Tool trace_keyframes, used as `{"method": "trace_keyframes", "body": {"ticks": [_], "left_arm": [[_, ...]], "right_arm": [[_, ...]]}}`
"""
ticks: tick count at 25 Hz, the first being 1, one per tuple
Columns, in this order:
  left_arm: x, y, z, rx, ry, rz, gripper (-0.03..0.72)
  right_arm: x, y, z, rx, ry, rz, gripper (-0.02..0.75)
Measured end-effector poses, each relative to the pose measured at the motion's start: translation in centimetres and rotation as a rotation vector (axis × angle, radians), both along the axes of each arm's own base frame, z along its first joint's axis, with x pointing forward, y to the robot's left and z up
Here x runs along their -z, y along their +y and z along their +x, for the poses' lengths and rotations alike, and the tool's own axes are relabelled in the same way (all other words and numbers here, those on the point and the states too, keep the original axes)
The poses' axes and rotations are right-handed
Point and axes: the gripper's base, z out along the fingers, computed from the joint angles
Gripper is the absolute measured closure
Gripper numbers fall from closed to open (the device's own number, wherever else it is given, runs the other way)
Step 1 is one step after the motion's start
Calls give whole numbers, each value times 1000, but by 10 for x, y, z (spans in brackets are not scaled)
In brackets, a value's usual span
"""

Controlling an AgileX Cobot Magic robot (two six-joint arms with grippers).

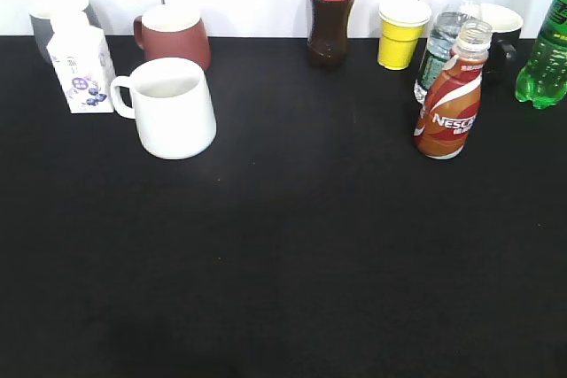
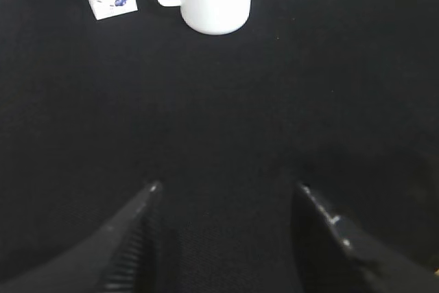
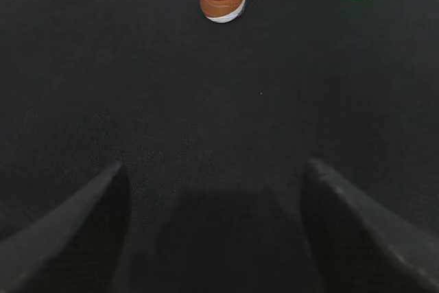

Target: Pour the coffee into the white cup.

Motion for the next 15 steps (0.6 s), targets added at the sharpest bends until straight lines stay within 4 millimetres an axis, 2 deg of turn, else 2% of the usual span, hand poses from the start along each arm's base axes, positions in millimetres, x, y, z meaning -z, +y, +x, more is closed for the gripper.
{"method": "trace_keyframes", "body": {"ticks": [4, 10, 15], "left_arm": [[0, 0, 0, -32, 0, -1, 251], [0, 1, 1, -200, 0, 0, 251], [0, 1, 1, -254, 0, -1, 301]], "right_arm": [[0, 0, 0, 36, 0, 3, 155], [0, -1, -2, 307, -2, 1, 155], [0, -2, -6, 394, -27, 8, 155]]}}
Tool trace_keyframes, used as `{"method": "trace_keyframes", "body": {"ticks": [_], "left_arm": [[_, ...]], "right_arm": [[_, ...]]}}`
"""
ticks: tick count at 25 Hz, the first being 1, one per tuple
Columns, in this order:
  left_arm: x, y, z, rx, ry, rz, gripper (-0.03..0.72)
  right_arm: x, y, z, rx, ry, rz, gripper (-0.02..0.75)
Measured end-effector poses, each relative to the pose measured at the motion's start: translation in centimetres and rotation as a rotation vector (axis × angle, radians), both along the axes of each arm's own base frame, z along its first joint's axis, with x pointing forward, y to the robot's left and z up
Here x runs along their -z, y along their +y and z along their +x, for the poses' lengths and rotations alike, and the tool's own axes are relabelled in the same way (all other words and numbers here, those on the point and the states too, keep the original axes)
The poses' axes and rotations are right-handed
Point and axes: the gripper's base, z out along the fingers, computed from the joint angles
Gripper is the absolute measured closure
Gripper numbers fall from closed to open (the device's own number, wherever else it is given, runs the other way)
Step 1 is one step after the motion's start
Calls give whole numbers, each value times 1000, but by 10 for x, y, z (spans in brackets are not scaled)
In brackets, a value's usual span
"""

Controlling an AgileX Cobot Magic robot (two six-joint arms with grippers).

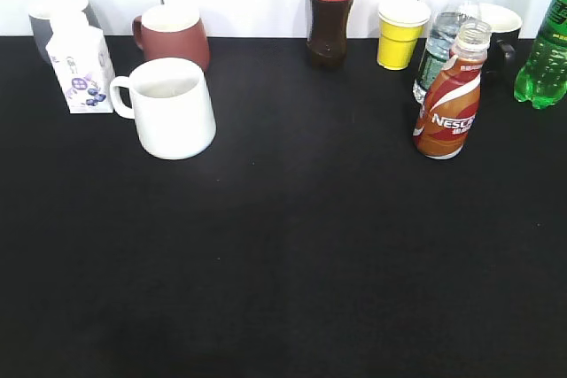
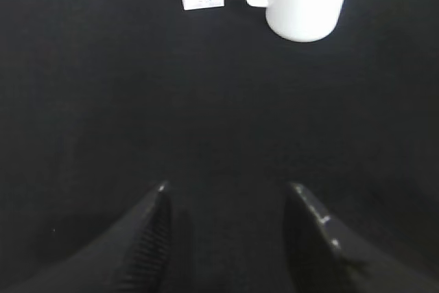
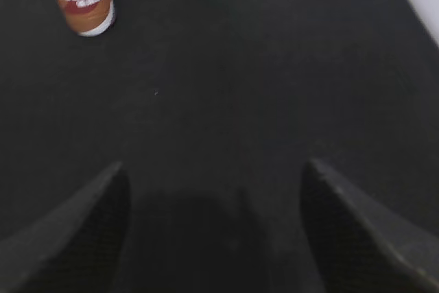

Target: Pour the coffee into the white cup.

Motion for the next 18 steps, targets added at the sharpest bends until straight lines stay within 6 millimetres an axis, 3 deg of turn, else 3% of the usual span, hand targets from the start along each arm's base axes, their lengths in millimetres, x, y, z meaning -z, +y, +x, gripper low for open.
{"method": "trace_keyframes", "body": {"ticks": [4, 10, 18], "left_arm": [[0, 0, -2, -34, -17, -3, 330], [0, 1, -14, -109, -92, -11, 442], [0, 1, -14, -136, -92, -9, 448]], "right_arm": [[0, 0, -5, 1, -29, 7, 155], [0, 0, -5, 1, -29, 6, 155], [0, 0, -5, 1, -32, 6, 155]]}}
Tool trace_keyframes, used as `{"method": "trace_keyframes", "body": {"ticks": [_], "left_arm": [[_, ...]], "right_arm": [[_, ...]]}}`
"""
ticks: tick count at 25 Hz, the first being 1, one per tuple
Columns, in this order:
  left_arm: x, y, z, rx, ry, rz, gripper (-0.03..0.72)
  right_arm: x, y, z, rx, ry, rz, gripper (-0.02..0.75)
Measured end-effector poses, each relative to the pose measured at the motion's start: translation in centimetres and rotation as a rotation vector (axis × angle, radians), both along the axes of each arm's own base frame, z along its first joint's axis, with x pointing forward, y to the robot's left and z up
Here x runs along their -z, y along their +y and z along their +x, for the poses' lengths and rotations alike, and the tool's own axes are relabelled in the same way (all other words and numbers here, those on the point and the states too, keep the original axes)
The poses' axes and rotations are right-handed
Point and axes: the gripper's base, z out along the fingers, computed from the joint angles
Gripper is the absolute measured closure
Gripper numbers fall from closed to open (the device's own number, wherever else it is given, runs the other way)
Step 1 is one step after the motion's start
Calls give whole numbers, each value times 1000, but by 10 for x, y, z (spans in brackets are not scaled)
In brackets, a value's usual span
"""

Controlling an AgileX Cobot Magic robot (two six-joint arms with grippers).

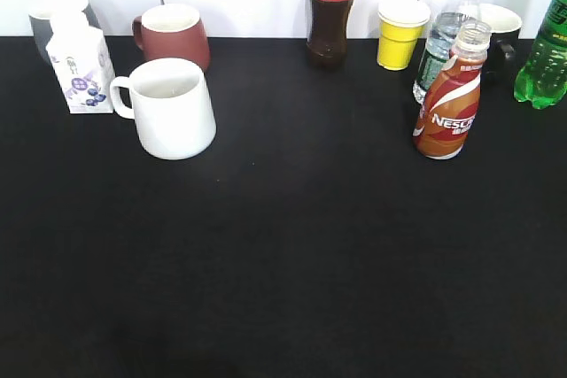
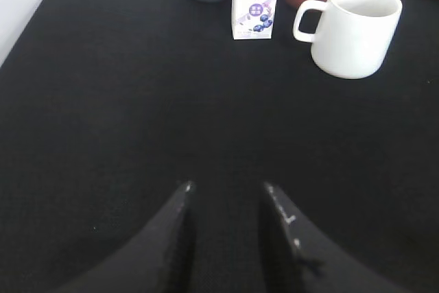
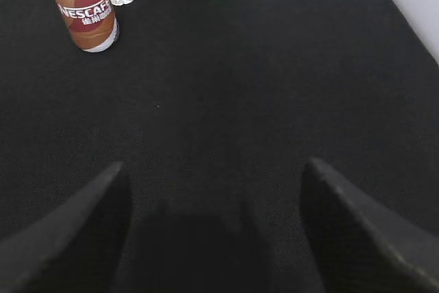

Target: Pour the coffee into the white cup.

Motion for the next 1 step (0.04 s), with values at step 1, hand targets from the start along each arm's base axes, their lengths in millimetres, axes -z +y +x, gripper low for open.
{"method": "trace_keyframes", "body": {"ticks": [1], "left_arm": [[0, 0, 0, 0, 0, 0, 448]], "right_arm": [[0, 0, 0, 0, 0, 0, 155]]}}
